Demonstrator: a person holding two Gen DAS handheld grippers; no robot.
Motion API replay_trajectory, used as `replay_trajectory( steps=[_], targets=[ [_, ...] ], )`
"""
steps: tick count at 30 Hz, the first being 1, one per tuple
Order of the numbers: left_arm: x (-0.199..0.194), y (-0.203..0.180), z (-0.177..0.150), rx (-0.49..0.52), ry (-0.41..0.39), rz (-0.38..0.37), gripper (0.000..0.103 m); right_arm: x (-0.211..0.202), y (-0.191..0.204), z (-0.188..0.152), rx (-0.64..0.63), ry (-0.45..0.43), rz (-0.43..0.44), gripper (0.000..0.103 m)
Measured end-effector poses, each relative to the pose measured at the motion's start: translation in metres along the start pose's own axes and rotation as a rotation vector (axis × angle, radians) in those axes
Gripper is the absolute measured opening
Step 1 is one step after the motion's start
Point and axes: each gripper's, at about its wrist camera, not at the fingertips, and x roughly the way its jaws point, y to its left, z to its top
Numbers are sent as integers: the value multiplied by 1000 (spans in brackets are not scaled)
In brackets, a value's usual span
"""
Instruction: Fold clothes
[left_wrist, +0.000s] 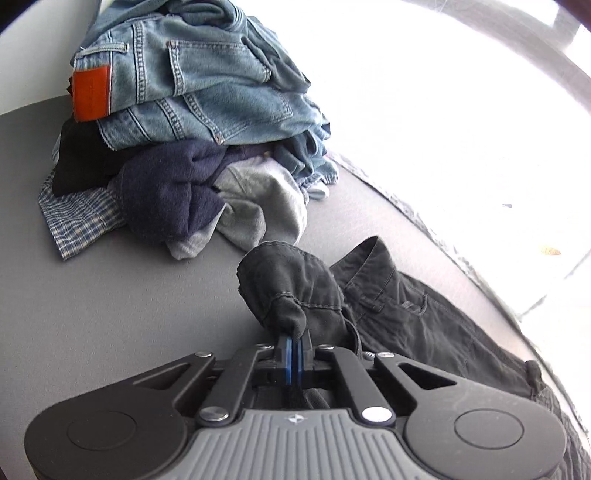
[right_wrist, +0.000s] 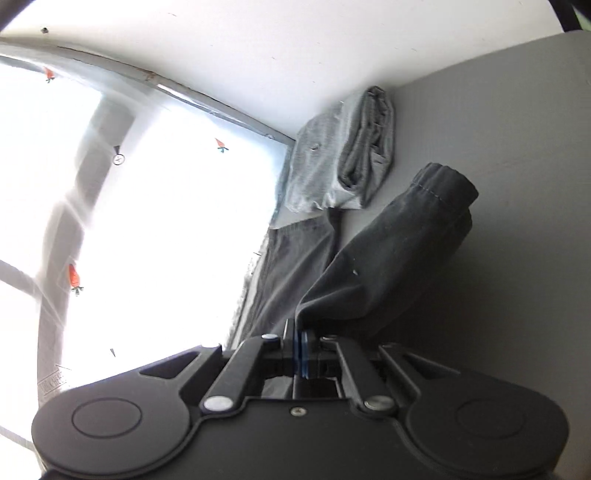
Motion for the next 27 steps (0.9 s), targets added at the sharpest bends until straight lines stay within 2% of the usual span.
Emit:
replay_trajectory(
  steps=[4,7,13,19,23,27],
  targets=[
    [-7,-15,5,-21,-46,20,3,1,28,16,-71,-43,34,2],
    [-7,-29,11,0,-55,20,3,9,37,24,-62,-45,48,2],
    [2,-68,30,45,-75,13,3,54,65,34,-137,-45,27,2],
    [35,-118,41,112,-99,32,3,130,99,46,-170,-28,30,2],
    [70,-144,48,78,-81,27,3,189,125,51,-219,-2,16,2],
    [112,-171,51,89,-74,29,3,255,148,53,-252,28,6,2]
  ],
)
